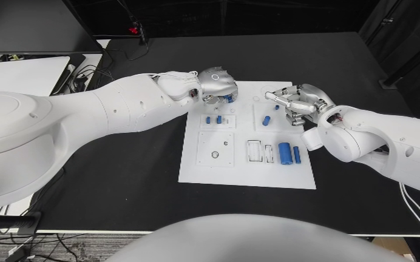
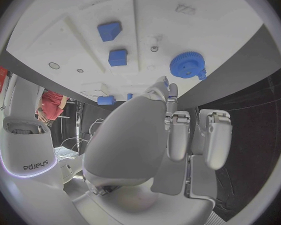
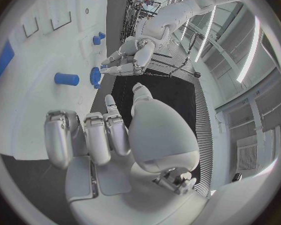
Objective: Assemble the parts on the task board
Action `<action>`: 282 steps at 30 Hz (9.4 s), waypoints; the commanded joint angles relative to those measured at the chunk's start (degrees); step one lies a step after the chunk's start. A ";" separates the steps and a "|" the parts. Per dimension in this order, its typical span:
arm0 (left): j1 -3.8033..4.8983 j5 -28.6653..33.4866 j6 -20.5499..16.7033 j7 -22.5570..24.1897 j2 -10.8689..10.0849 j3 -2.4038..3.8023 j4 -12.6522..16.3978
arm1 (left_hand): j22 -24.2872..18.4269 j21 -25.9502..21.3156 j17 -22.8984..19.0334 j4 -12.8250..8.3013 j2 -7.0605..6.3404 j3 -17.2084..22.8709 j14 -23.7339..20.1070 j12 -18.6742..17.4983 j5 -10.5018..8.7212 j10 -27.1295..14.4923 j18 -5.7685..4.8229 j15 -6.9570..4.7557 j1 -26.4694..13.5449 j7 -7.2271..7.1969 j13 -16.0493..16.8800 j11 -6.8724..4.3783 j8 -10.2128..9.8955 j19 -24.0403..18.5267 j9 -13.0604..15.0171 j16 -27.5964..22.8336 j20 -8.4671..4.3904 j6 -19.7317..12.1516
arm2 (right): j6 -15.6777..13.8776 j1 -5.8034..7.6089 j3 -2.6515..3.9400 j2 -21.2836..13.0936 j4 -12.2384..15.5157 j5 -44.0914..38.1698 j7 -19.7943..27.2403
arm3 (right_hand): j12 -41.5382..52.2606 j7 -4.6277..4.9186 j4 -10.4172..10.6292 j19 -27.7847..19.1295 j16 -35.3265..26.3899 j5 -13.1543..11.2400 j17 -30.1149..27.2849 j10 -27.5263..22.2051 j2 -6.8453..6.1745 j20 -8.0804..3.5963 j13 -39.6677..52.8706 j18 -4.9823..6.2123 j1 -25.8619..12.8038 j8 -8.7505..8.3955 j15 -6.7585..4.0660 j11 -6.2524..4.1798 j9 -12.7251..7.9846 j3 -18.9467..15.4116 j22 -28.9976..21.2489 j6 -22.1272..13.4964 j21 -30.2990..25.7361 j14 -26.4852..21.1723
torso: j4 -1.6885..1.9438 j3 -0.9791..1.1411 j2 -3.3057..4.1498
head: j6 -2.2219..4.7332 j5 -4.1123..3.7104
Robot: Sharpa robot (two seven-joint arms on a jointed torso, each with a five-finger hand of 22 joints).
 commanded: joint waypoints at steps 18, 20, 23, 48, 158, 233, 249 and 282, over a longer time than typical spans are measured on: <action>1.39 -0.21 0.82 -0.64 -5.73 0.02 5.53 | 15.10 0.18 15.10 0.00 0.08 1.23 6.03 -1.76 0.29 0.82 -0.39 0.27 -2.03 0.05 -0.07 0.00 -0.31 6.08 0.05 0.05 -0.43 0.22 | 0.29 -0.52 0.03 -0.49 0.22 -0.11 0.32 | 0.15 0.70 -0.03 1.88 0.14 0.44 15.10 5.97 0.75 0.20 15.08 1.05 0.10 0.40 0.24 0.28 0.08 -0.33 13.13 -0.01 -0.23 6.05 | 0.00 -0.06 0.06 | -0.01 0.51; 1.38 -0.21 1.01 -0.39 -6.05 0.02 5.89 | 15.10 0.18 15.10 0.03 0.02 1.26 6.03 -1.85 0.29 0.80 -0.39 0.28 -2.10 0.08 -0.07 0.03 -0.35 6.08 0.04 0.05 -0.44 0.20 | 0.29 -0.61 0.03 -0.56 0.24 -0.11 0.36 | 0.15 0.70 -0.03 1.87 0.14 0.44 15.10 5.97 0.75 0.20 15.08 1.05 0.10 0.40 0.24 0.28 0.08 -0.33 13.13 -0.01 -0.23 6.05 | -0.01 -0.08 0.02 | -0.01 0.42; 1.32 -0.21 1.35 -0.16 -6.19 0.02 6.15 | 15.10 0.18 15.10 0.03 -0.01 1.29 6.03 -1.90 0.29 0.79 -0.39 0.29 -2.13 0.09 -0.07 0.04 -0.37 6.08 0.03 0.05 -0.44 0.18 | 0.30 -0.71 0.03 -0.64 0.26 -0.11 0.38 | 0.15 0.70 -0.03 1.87 0.14 0.44 15.10 5.97 0.75 0.20 15.08 1.05 0.10 0.40 0.24 0.28 0.08 -0.33 13.13 -0.01 -0.23 6.05 | 0.00 -0.09 -0.02 | -0.01 0.44; 0.40 -0.18 6.96 -0.01 -5.99 0.01 4.98 | 15.10 0.18 15.10 0.01 -0.08 1.68 6.03 -2.38 0.28 0.65 -0.39 0.35 -2.15 0.07 -0.08 0.10 -0.46 6.08 -0.01 0.05 -0.45 0.15 | 0.35 -0.84 0.03 -0.83 0.34 -0.11 0.19 | 0.15 0.71 -0.17 1.86 0.14 0.51 15.10 5.97 0.75 0.19 15.08 1.06 0.30 0.47 0.22 0.28 0.05 -0.39 13.12 -0.18 -0.25 6.05 | 0.03 0.01 0.07 | -0.01 0.67; -0.26 -0.16 11.67 -0.37 -4.43 0.00 2.63 | 14.72 -0.69 15.10 -0.03 -3.46 3.82 6.03 -6.66 -0.09 -2.96 -0.11 1.64 -5.19 -1.61 -0.01 1.78 -3.86 5.13 -2.25 0.05 0.07 -9.55 | 0.58 -0.84 0.03 -0.84 0.38 -0.12 -0.23 | 0.15 0.70 -0.22 1.88 0.14 0.57 15.10 5.97 0.76 0.17 15.08 1.05 0.38 0.68 0.21 0.27 0.03 -0.55 13.13 -0.27 -0.23 6.05 | 0.00 -0.02 0.03 | -0.01 0.15; 0.03 98.15 -4.07 31.07 -21.15 -0.04 26.19 | -38.38 -86.08 -60.96 0.43 -0.98 -20.89 -60.49 7.70 7.04 -28.98 6.00 12.41 -33.31 8.60 0.98 9.16 15.40 -58.10 -1.41 -64.92 8.48 -32.38 | 2.87 4.48 0.07 0.36 -7.76 -63.94 -6.36 | -73.88 -4.52 0.34 2.46 0.14 -18.68 15.10 -32.08 0.35 -2.85 -64.46 1.18 18.78 -3.47 -2.74 -1.98 -0.86 2.69 12.51 7.90 -1.12 6.05 | 0.69 0.22 -0.05 | 1.91 -5.18; -0.04 98.32 -4.72 30.72 -21.68 -0.04 26.51 | -39.33 -86.00 -61.88 0.34 0.91 -19.96 -62.11 10.68 6.64 -30.37 6.05 12.46 -32.92 8.68 0.97 9.22 17.92 -56.82 -1.33 -61.76 8.47 -33.71 | 5.97 3.26 0.08 2.67 -8.30 -72.58 -11.90 | -76.46 -4.00 0.59 2.29 0.14 -18.69 15.10 -29.40 -0.39 -3.85 -67.97 1.24 19.09 -5.54 -3.58 -2.82 -1.03 1.94 12.38 10.00 -1.44 6.05 | 0.61 0.21 -0.09 | 1.86 -5.44; -0.06 98.39 -4.45 30.02 -22.26 -0.04 27.01 | -39.47 -85.55 -63.55 0.15 3.46 -19.60 -63.10 14.46 7.53 -30.05 6.35 12.25 -31.61 8.46 0.75 8.97 20.71 -54.27 -1.50 -58.11 8.44 -33.97 | 11.69 2.67 0.08 5.00 -8.76 -76.73 -21.06 | -78.20 -3.70 0.58 1.95 0.14 -18.69 15.10 -25.95 0.31 -3.20 -70.85 1.37 20.53 -7.84 -2.44 -1.62 -0.95 3.44 12.11 11.36 -2.06 6.05 | 0.56 0.15 -0.10 | 0.97 -4.89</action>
